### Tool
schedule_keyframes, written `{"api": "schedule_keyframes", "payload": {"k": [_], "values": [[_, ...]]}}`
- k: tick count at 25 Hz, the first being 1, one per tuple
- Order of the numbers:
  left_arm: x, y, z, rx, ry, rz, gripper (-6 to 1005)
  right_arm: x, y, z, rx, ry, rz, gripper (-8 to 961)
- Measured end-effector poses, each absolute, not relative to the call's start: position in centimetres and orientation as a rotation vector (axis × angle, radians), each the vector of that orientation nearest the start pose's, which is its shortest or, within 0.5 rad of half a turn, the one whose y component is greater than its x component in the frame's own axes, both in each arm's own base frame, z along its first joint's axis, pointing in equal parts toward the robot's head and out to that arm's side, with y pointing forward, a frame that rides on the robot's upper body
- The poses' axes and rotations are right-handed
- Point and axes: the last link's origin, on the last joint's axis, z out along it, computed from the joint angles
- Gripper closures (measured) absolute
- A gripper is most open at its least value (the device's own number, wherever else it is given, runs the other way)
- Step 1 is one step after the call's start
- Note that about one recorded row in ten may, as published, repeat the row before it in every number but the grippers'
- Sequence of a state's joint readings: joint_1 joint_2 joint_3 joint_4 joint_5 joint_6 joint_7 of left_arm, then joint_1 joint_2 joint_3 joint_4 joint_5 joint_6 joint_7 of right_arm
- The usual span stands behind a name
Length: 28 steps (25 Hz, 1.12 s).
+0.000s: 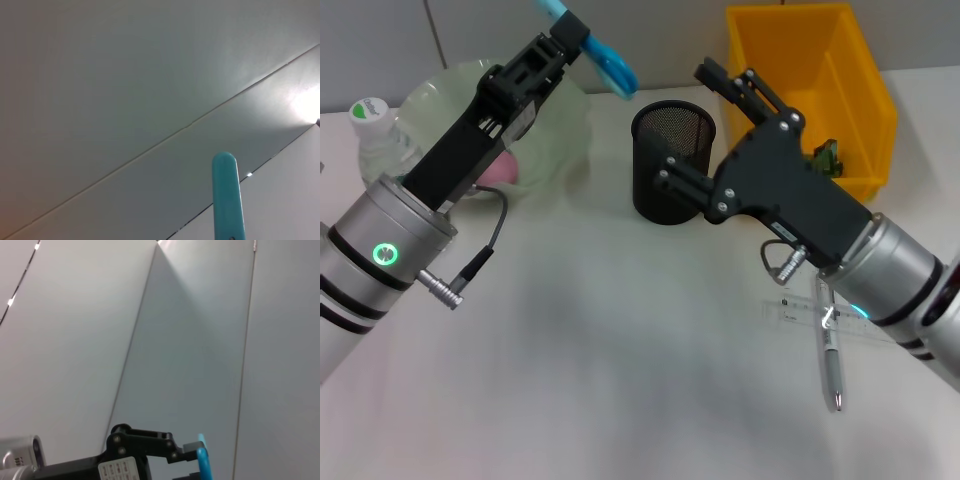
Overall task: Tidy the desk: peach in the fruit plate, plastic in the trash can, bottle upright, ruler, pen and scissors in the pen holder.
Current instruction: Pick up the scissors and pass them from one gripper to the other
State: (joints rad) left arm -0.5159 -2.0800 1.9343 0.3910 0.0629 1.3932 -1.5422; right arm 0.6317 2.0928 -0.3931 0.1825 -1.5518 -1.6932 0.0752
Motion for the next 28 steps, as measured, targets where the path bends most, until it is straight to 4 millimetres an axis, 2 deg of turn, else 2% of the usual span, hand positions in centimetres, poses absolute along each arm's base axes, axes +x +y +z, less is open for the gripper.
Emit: {"api": "schedule_keyframes", "payload": {"k": [10,28], "values": [[-18.2,32.9,-4.7,-1.93,-1.434,-1.921,749,19.2,30.0,-6.9,-1.989,-0.183,1.141,161],[-18.7,32.0,-5.3,-1.894,-1.479,-1.916,749,18.7,30.2,-6.9,-1.971,-0.184,1.149,173]]}}
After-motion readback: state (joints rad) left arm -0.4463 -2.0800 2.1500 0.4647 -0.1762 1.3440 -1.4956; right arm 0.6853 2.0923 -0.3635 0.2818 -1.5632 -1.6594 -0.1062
